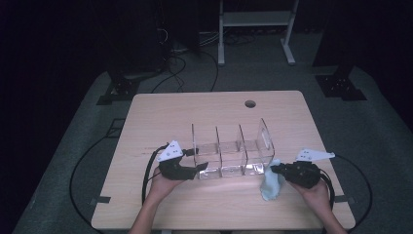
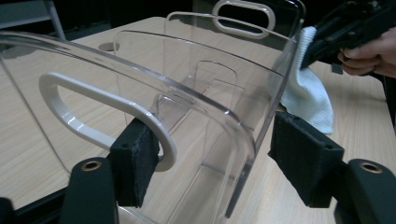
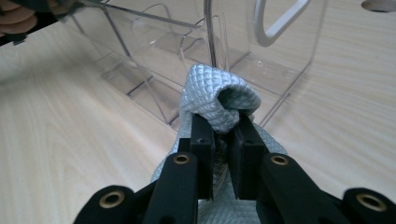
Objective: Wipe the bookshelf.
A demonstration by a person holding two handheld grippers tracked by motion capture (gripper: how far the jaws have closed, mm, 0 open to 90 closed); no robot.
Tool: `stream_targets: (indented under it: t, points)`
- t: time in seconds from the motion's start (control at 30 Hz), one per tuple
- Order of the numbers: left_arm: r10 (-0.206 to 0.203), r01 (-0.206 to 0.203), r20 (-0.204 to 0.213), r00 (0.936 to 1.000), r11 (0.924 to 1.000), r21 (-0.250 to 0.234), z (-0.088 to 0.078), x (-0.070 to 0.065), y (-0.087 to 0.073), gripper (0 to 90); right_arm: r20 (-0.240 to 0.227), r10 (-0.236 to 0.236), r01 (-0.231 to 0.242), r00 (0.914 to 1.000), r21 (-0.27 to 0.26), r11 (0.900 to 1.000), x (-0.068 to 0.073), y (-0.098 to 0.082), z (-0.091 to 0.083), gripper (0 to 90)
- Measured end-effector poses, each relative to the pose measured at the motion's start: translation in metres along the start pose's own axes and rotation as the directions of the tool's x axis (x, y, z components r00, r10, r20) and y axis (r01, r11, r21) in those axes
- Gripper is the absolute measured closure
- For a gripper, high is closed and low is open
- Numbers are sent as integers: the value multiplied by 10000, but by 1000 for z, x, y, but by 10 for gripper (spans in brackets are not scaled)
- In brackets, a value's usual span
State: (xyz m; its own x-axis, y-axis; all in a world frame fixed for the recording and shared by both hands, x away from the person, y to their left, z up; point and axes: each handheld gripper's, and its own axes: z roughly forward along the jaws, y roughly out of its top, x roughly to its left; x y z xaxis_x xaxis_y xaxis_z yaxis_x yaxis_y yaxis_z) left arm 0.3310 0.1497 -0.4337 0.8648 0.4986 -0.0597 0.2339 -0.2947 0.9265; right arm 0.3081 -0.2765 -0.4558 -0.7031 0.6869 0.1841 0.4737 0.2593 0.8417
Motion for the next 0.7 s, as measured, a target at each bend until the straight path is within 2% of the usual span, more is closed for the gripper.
stream_targets:
  t: [0.13, 0.23, 0.33, 0.47, 0.5, 0.7]
  points:
    - [-52, 51, -124, 9999, 9999, -95, -7, -2, -4, 376, 43, 6, -6, 10000, -76, 10000, -6, 6, 10, 808]
    - [-100, 87, -384, 9992, 9994, -333, -9, -11, -8, 389, 86, 125, -124, 9999, -68, 9999, -10, 8, 19, 809]
    - [-35, 24, -373, 9993, 9995, -310, -10, -15, -8, 403, 162, 116, -116, 9998, 6, 9999, -11, 8, 22, 808]
    - [13, -19, -337, 9994, 9998, -175, -11, -18, -7, 413, 253, 5, -2, 9997, -115, 9999, -10, 12, 18, 808]
    - [36, -40, -271, 9996, 9999, -132, -11, -20, -7, 425, 383, -188, 198, 9991, -268, 9994, -8, 19, 13, 808]
    - [38, -39, -223, 9997, 10000, -66, -13, -23, -7, 441, 643, -478, 534, 9968, -894, 9946, -6, 41, 1, 808]
